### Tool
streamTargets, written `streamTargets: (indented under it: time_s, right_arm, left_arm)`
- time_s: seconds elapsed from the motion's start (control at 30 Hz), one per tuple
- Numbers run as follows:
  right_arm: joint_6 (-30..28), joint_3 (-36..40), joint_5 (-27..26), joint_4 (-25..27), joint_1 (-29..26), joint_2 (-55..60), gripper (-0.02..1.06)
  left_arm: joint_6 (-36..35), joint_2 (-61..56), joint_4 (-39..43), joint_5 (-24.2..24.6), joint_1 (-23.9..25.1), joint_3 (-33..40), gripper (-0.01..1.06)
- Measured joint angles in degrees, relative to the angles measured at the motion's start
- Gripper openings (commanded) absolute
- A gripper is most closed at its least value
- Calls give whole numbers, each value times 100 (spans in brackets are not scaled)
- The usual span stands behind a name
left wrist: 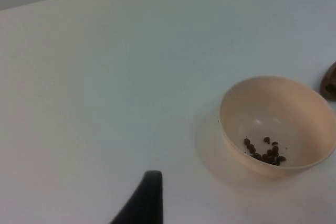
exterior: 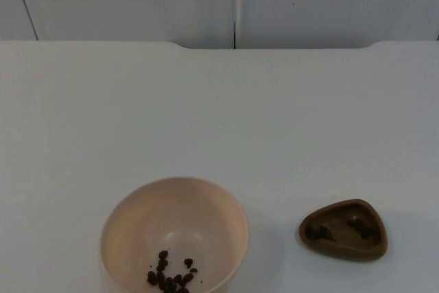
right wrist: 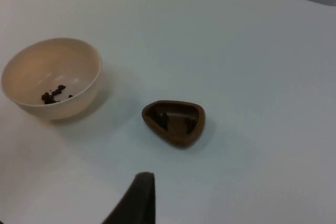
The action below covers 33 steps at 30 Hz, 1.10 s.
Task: Pick up the bowl with the left hand and pour the coffee beans from the cup into the bowl with the right hand.
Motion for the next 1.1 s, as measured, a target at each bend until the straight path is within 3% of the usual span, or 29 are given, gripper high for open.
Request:
streamTargets:
  time_s: [0.8, 1.1]
  right_arm:
    - [13, 0, 0, 0, -11, 0, 105]
    - [13, 0, -11, 0, -605, 0, 105]
  left_arm:
    - [-13, 0, 0, 0, 0, 0, 105]
    - [-13, 0, 0, 0, 0, 0, 105]
